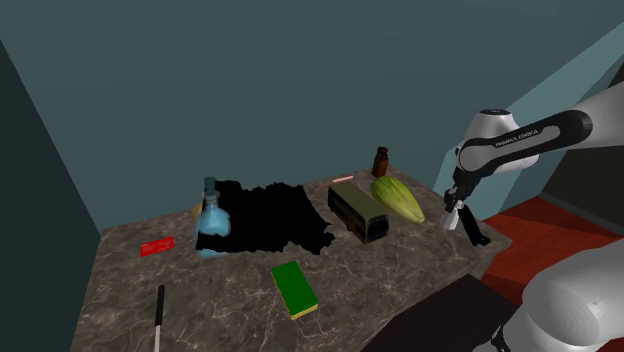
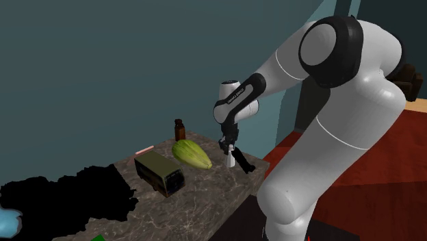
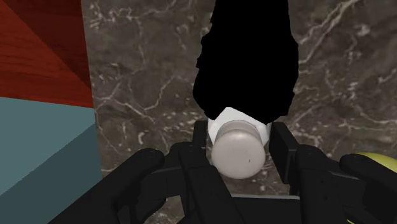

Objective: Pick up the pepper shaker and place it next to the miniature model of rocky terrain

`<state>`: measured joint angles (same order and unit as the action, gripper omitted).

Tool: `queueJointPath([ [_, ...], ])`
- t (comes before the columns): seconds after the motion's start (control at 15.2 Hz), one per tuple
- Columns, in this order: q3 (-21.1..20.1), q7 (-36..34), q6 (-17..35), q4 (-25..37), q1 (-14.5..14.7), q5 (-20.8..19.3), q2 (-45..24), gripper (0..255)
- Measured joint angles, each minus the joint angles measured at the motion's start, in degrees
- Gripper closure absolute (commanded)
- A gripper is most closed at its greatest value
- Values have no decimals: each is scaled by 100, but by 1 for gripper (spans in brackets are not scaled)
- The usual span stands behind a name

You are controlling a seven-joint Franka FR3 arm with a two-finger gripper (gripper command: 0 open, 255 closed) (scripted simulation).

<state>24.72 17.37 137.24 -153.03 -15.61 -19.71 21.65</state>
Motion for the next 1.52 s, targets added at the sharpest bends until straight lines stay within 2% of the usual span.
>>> queueJointPath([
  [0.59, -10, 2, -49, 15, -2, 2, 35, 255],
  [1.52, -239, 78, -1294, 617, 12, 129, 686, 255],
])
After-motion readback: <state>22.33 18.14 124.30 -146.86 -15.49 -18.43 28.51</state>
